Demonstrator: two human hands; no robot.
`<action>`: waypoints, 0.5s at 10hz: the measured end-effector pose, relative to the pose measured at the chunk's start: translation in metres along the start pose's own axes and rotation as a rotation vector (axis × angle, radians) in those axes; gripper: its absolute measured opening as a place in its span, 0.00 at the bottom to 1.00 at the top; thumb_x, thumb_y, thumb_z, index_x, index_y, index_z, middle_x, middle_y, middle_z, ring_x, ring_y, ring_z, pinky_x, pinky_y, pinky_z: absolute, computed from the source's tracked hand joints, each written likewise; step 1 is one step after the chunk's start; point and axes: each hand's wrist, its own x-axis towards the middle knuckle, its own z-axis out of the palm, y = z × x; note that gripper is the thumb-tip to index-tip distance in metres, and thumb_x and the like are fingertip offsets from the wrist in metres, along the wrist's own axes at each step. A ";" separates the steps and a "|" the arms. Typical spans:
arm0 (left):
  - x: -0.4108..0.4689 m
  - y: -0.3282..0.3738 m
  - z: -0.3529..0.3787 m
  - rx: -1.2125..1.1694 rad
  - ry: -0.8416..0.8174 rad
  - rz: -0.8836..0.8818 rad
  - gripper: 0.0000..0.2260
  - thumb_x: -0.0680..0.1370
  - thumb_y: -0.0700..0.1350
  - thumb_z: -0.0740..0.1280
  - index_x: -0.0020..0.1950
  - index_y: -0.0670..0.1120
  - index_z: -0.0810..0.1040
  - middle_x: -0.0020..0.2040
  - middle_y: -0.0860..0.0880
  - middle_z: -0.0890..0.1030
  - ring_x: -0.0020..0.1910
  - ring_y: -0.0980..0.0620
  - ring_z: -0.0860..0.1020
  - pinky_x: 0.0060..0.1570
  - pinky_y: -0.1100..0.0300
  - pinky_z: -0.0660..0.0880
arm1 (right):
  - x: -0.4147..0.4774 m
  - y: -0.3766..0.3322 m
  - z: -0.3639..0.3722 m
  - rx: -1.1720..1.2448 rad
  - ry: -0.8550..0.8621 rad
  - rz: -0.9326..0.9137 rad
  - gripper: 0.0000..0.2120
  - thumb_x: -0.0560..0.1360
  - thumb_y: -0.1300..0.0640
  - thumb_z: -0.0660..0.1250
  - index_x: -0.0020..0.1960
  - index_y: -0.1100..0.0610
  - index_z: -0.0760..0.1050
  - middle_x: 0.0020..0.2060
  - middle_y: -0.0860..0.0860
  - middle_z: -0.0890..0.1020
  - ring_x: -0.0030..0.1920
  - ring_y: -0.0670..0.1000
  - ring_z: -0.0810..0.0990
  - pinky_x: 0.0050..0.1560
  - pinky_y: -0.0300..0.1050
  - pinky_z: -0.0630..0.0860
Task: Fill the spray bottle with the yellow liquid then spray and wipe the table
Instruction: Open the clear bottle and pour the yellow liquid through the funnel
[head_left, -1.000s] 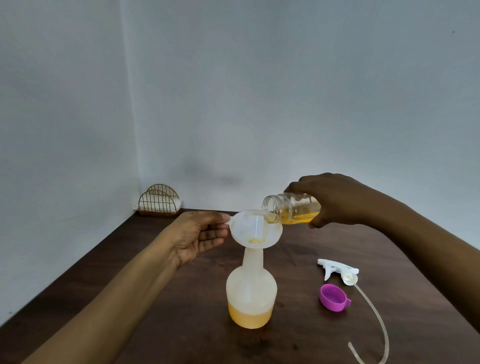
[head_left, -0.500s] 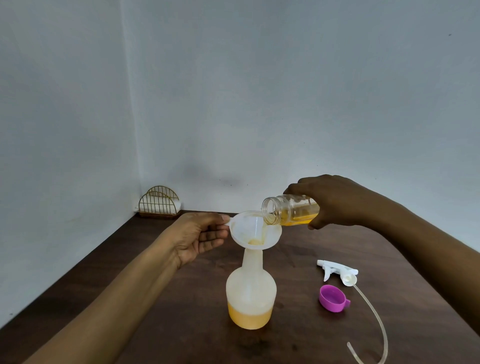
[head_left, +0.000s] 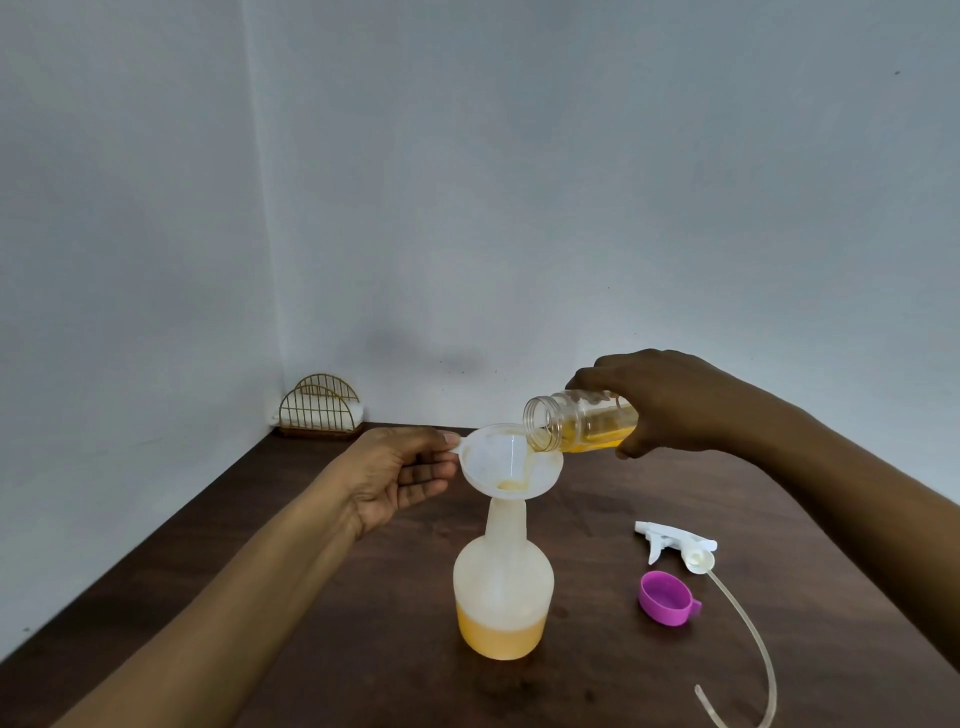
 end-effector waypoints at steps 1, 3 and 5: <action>0.000 0.000 0.000 -0.001 0.001 -0.002 0.02 0.72 0.38 0.70 0.43 0.40 0.81 0.28 0.48 0.81 0.25 0.57 0.80 0.25 0.66 0.77 | -0.001 0.000 0.000 -0.004 -0.003 0.002 0.31 0.67 0.52 0.73 0.67 0.44 0.65 0.56 0.43 0.75 0.48 0.45 0.66 0.45 0.43 0.68; 0.000 0.000 0.000 -0.009 -0.005 -0.005 0.01 0.72 0.38 0.70 0.42 0.40 0.81 0.28 0.48 0.81 0.25 0.57 0.79 0.25 0.66 0.77 | -0.001 0.000 -0.001 -0.014 -0.007 0.004 0.31 0.68 0.52 0.73 0.67 0.44 0.65 0.56 0.42 0.74 0.48 0.44 0.66 0.43 0.42 0.66; 0.000 0.000 -0.001 -0.011 -0.011 -0.005 0.02 0.72 0.38 0.70 0.43 0.39 0.81 0.28 0.48 0.81 0.25 0.57 0.80 0.25 0.65 0.77 | -0.002 -0.001 -0.002 -0.008 -0.007 0.001 0.31 0.68 0.52 0.73 0.67 0.44 0.65 0.57 0.43 0.75 0.50 0.45 0.68 0.46 0.42 0.69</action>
